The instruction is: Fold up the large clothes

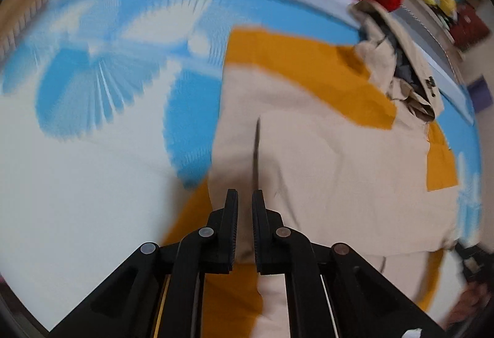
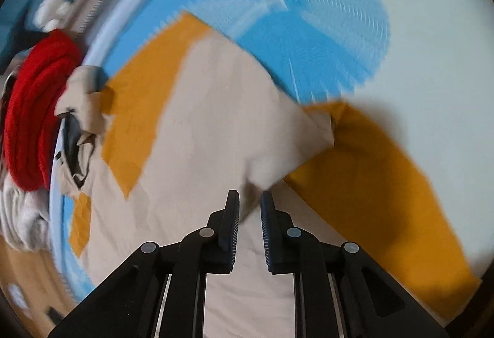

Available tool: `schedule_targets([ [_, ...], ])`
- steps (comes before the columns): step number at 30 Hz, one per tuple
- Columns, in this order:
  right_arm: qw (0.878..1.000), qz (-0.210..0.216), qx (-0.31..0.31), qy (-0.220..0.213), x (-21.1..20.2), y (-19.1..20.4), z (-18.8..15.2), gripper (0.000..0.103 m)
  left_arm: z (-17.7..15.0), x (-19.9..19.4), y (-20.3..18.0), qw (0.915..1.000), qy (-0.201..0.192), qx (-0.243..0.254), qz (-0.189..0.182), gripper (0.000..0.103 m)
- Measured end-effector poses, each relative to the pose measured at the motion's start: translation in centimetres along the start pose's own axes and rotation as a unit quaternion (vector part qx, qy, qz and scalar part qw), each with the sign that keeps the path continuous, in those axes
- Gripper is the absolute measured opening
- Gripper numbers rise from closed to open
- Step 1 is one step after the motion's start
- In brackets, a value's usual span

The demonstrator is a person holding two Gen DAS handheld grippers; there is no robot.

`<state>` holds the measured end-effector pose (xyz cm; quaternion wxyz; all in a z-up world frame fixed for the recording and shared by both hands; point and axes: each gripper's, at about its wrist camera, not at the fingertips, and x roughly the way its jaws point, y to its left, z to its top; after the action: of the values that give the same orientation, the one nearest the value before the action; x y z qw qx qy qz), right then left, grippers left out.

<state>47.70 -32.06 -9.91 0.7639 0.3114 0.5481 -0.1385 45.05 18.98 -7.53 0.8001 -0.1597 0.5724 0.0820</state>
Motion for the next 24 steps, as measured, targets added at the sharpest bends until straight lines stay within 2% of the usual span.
schedule_targets([
  [2, 0.998, 0.015, -0.051, -0.034, -0.7, 2.0, 0.1, 0.022, 0.0, -0.4, -1.4, 0.9992, -0.016, 0.030, -0.021, 0.009],
  [3, 0.996, 0.030, -0.078, -0.036, -0.3, 3.0, 0.3, 0.035, -0.2, 0.0, -1.9, 0.9985, -0.009, 0.038, -0.039, 0.011],
  [4, 0.992, 0.053, -0.111, -0.019, 1.0, 4.1, 0.5, 0.051, -0.5, 0.8, -2.3, 0.9979, 0.004, 0.043, -0.049, 0.015],
  [5, 0.987, 0.071, -0.143, 0.011, 2.6, 5.0, 0.5, 0.056, -1.0, 2.1, -2.4, 0.9976, 0.024, 0.043, -0.049, 0.016],
  [6, 0.983, 0.072, -0.163, 0.040, 4.1, 5.4, 0.3, 0.057, -1.4, 3.4, -2.4, 0.9972, 0.045, 0.042, -0.041, 0.017],
  [7, 0.982, 0.049, -0.171, 0.068, 5.7, 5.2, -0.1, 0.057, -2.0, 5.0, -2.0, 0.9960, 0.075, 0.042, -0.025, 0.017],
  [9, 0.983, 0.012, -0.156, 0.097, 7.3, 4.2, -0.5, 0.057, -2.9, 6.8, -1.1, 0.9927, 0.116, 0.034, 0.005, 0.020],
  [11, 0.985, 0.012, -0.145, 0.098, 7.1, 3.9, -0.5, 0.055, -2.6, 5.8, -1.3, 0.9938, 0.105, 0.035, 0.005, 0.020],
  [13, 0.983, 0.020, -0.161, 0.081, 5.8, 4.8, -0.5, 0.055, -2.2, 4.0, -2.0, 0.9957, 0.073, 0.056, 0.003, 0.020],
  [15, 0.981, 0.025, -0.184, 0.062, 5.1, 5.5, -0.4, 0.055, -2.2, 3.4, -2.3, 0.9959, 0.059, 0.068, 0.006, 0.022],
  [18, 0.979, -0.015, -0.175, 0.103, 6.9, 4.1, -0.7, 0.055, -2.9, 5.1, -1.9, 0.9937, 0.083, 0.068, 0.033, 0.023],
  [19, 0.979, -0.017, -0.172, 0.107, 7.0, 3.6, -0.7, 0.052, -3.1, 5.4, -1.9, 0.9928, 0.088, 0.069, 0.043, 0.023],
  [21, 0.980, -0.019, -0.180, 0.085, 5.4, 4.2, -0.5, 0.050, -3.2, 5.0, -2.1, 0.9929, 0.081, 0.073, 0.048, 0.023],
  [24, 0.975, 0.004, -0.222, 0.022, 1.3, 6.2, -0.4, 0.050, -3.1, 3.4, -3.0, 0.9930, 0.055, 0.088, 0.056, 0.023],
])
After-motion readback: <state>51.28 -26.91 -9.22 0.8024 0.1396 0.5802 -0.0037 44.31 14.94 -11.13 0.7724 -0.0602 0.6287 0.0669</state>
